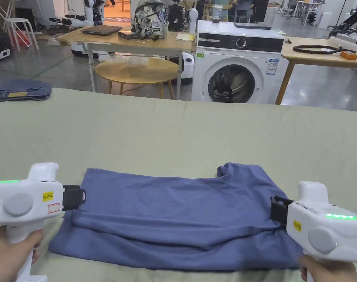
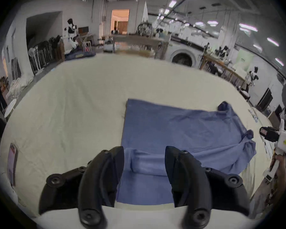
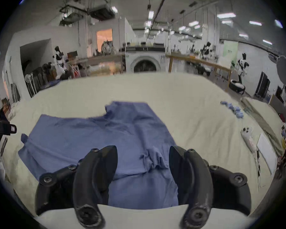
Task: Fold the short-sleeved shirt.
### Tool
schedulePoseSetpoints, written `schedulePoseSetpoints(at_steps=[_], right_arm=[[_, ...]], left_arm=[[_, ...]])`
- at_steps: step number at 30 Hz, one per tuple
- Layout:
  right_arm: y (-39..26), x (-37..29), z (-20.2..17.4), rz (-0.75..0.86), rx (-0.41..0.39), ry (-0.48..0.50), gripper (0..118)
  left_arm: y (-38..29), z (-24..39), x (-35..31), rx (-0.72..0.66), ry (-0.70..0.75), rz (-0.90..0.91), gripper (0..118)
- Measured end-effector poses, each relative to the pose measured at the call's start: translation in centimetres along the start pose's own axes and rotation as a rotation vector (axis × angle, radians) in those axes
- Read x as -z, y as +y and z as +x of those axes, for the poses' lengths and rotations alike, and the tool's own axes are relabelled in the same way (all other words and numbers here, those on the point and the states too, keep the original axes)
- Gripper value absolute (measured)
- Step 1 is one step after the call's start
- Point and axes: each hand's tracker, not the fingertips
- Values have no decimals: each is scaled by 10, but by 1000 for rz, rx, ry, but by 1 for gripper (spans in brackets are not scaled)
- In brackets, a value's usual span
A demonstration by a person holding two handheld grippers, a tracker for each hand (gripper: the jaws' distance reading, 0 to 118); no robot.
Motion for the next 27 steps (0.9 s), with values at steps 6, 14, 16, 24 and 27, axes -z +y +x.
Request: schedulePoseSetpoints(at_steps=[6,14,16,24,27], right_arm=[[-7,-38,-27,148,-20,1,6],[-16,-60,-38,175,3,7,0],[-19,-59,-37,160,-4,9,0],[-36,-48,-31,92,-28,-6,0],[-41,-47,-29,85,-38,-27,0]], left_arm=[[-23,20,-39,50,42,127,4],[-39,4,-50,23,66,56,0],[-38,-13,-36,-6,47,-25,0],[-21,-51,34,-64,13,-388,24],[-21,-52,50,-48,76,-447,50]])
